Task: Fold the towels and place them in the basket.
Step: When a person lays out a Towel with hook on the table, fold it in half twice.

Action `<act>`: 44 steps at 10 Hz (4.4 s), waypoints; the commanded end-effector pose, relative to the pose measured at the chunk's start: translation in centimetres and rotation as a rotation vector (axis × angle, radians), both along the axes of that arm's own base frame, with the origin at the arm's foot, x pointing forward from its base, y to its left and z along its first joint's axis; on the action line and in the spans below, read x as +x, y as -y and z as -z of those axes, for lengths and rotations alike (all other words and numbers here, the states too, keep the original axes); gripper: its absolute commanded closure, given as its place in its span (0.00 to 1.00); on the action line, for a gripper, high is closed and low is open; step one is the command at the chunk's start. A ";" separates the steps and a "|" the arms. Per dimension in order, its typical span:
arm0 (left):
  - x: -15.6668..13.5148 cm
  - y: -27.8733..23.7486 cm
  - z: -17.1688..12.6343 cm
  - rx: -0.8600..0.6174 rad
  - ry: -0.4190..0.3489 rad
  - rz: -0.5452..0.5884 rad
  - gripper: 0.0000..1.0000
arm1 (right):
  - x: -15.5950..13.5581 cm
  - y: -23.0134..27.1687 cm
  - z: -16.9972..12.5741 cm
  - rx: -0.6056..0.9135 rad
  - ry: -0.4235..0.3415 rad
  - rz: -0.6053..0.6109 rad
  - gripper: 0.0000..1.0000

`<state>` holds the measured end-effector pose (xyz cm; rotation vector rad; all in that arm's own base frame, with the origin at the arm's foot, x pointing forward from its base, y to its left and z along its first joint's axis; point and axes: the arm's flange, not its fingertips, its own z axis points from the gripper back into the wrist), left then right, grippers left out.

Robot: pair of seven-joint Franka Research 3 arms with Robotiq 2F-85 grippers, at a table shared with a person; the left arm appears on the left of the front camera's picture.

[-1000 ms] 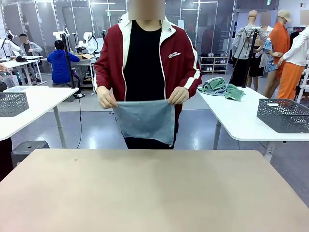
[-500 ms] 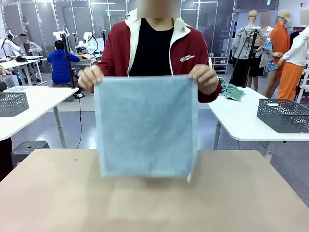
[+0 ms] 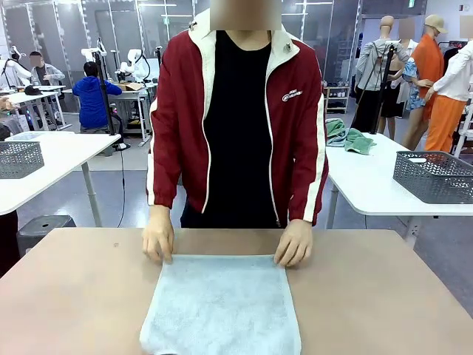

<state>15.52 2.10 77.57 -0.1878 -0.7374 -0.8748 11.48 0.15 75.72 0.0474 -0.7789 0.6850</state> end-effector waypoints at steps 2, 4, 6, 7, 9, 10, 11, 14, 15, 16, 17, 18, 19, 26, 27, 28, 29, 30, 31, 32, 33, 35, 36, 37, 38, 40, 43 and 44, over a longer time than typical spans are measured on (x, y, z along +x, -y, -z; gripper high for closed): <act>0.2 0.3 0.0 -0.003 0.007 0.010 0.00 | -0.6 0.1 -0.2 0.002 0.010 0.001 0.00; 0.2 0.3 0.0 -0.003 0.007 0.010 0.00 | -0.6 0.1 -0.2 0.002 0.010 0.001 0.00; 0.2 0.3 0.0 -0.003 0.007 0.010 0.00 | -0.6 0.1 -0.2 0.002 0.010 0.001 0.00; 0.2 0.3 0.0 -0.003 0.007 0.010 0.00 | -0.6 0.1 -0.2 0.002 0.010 0.001 0.00; 0.2 0.3 0.0 -0.003 0.007 0.010 0.00 | -0.6 0.1 -0.2 0.002 0.010 0.001 0.00; 0.2 0.3 0.0 -0.003 0.007 0.010 0.00 | -0.6 0.1 -0.2 0.002 0.010 0.001 0.00; 0.2 0.3 0.0 -0.003 0.007 0.010 0.00 | -0.6 0.1 -0.2 0.002 0.010 0.001 0.00; 0.2 0.3 0.0 -0.003 0.007 0.010 0.00 | -0.6 0.1 -0.2 0.002 0.010 0.001 0.00; 0.2 0.3 0.0 -0.003 0.007 0.010 0.00 | -0.6 0.1 -0.2 0.002 0.010 0.001 0.00; 0.0 0.0 0.0 0.000 0.000 0.000 0.00 | 0.0 0.0 0.0 0.000 0.000 0.000 0.00; 0.8 0.9 -0.1 0.045 -0.011 0.013 0.00 | 1.0 -0.5 -0.1 -0.025 -0.014 -0.039 0.00; 1.6 1.8 -0.3 0.092 -0.018 0.040 0.00 | 1.9 -1.3 -0.1 -0.059 -0.031 -0.082 0.00; 2.7 3.3 -0.5 0.153 -0.029 0.076 0.00 | 3.2 -2.6 -0.3 -0.106 -0.057 -0.140 0.00; 9.0 14.5 7.7 0.506 -0.311 0.434 0.00 | 12.1 -15.2 7.6 -0.414 -0.394 -0.663 0.00; 9.1 15.7 9.6 0.543 -0.331 0.483 0.00 | 12.7 -16.3 9.0 -0.438 -0.428 -0.701 0.00; 8.9 16.2 11.6 0.575 -0.333 0.514 0.00 | 13.4 -17.2 10.4 -0.449 -0.458 -0.731 0.00; 8.8 17.0 13.4 0.604 -0.300 0.520 0.00 | 14.0 -17.9 11.6 -0.457 -0.489 -0.751 0.00; 8.7 17.6 14.8 0.639 -0.249 0.529 0.00 | 14.5 -18.6 12.7 -0.465 -0.512 -0.766 0.00; 8.7 18.0 15.4 0.665 -0.233 0.531 0.00 | 14.8 -19.1 13.5 -0.469 -0.529 -0.774 0.00; 8.9 18.1 15.5 0.673 -0.256 0.519 0.00 | 15.1 -19.5 14.0 -0.473 -0.528 -0.773 0.00; 9.2 17.6 14.7 0.685 -0.312 0.501 0.00 | 14.8 -19.0 13.2 -0.467 -0.515 -0.742 0.00; 8.8 18.5 15.4 0.651 -0.291 0.530 0.00 | 14.8 -19.0 13.2 -0.467 -0.515 -0.742 0.00; 8.8 18.5 15.4 0.651 -0.291 0.530 0.00 | 14.8 -19.0 13.2 -0.467 -0.515 -0.742 0.00; 8.8 18.5 15.4 0.651 -0.291 0.530 0.00 | 14.8 -19.0 13.2 -0.467 -0.515 -0.742 0.00; 8.8 18.5 15.4 0.651 -0.291 0.530 0.00 | 14.8 -19.0 13.2 -0.467 -0.515 -0.742 0.00; 9.5 19.4 16.9 0.653 -0.252 0.523 0.00 | 15.5 -19.2 14.6 -0.478 -0.470 -0.755 0.00; 11.7 21.1 21.8 0.634 -0.241 0.541 0.00 | 17.6 -19.1 19.9 -0.475 -0.471 -0.821 0.00; 12.0 21.4 23.0 0.627 -0.247 0.552 0.00 | 18.2 -19.1 21.9 -0.467 -0.472 -0.842 0.00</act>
